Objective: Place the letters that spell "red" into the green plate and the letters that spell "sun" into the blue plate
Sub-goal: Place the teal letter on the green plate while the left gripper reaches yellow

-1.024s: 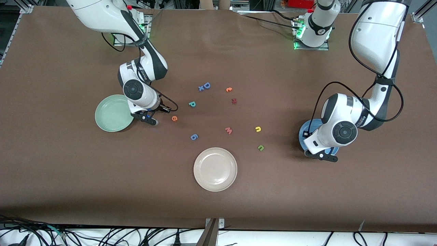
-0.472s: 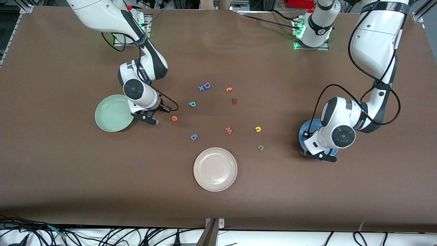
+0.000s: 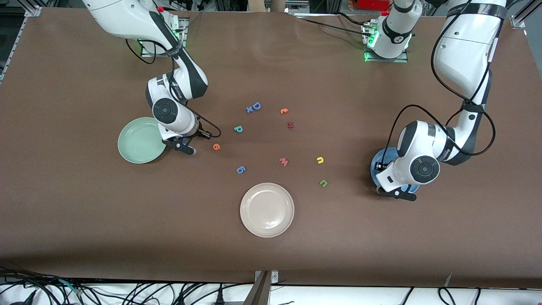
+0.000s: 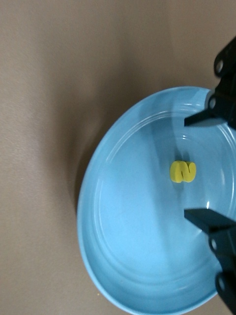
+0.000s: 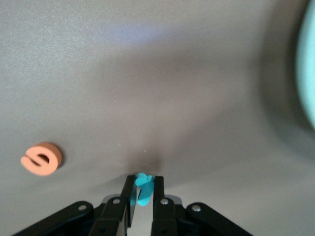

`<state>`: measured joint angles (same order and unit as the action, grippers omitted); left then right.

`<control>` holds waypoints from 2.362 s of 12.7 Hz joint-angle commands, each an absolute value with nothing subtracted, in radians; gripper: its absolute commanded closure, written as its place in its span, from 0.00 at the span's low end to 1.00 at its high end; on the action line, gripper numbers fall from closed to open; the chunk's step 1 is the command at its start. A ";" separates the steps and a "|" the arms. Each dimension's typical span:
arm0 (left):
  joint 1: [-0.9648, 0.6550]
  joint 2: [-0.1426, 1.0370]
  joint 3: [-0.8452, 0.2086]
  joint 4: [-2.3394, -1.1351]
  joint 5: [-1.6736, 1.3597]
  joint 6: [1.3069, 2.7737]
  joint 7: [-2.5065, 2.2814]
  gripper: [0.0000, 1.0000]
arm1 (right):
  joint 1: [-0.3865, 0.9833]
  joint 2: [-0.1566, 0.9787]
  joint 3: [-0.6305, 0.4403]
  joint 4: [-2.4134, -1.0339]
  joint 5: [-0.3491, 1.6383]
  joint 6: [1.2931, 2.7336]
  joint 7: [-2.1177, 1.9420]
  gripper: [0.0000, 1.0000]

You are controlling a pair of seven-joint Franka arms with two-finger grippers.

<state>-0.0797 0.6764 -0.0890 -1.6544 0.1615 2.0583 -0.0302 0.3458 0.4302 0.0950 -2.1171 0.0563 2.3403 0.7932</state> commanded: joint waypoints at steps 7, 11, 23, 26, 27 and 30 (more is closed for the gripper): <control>-0.119 0.595 -0.251 -1.629 0.077 2.000 -0.212 0.00 | 0.336 0.334 -0.168 -1.993 0.071 2.005 0.366 0.96; -0.228 0.666 -0.255 -1.621 0.066 2.162 -0.356 0.00 | 0.278 0.409 -0.242 -2.003 0.071 2.011 0.152 0.96; -0.287 0.756 -0.247 -1.655 0.084 2.286 -0.454 0.12 | 0.222 0.428 -0.218 -1.988 0.075 1.961 0.096 0.30; -0.282 0.758 -0.247 -1.667 0.084 2.284 -0.448 0.36 | 0.227 0.365 -0.169 -1.976 0.202 1.944 0.164 0.29; -0.276 0.756 -0.247 -1.667 0.084 2.283 -0.443 0.55 | 0.229 0.362 -0.144 -1.955 0.212 1.945 0.207 0.29; -0.275 0.753 -0.247 -1.666 0.084 2.278 -0.443 0.94 | 0.232 0.373 -0.051 -1.893 0.212 1.962 0.384 0.11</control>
<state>-0.2787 0.7532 -0.2459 -1.6561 0.0878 2.2771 -0.4544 0.2320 0.3642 -0.1001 -1.9331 0.1949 1.9644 0.2893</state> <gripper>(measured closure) 0.634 0.247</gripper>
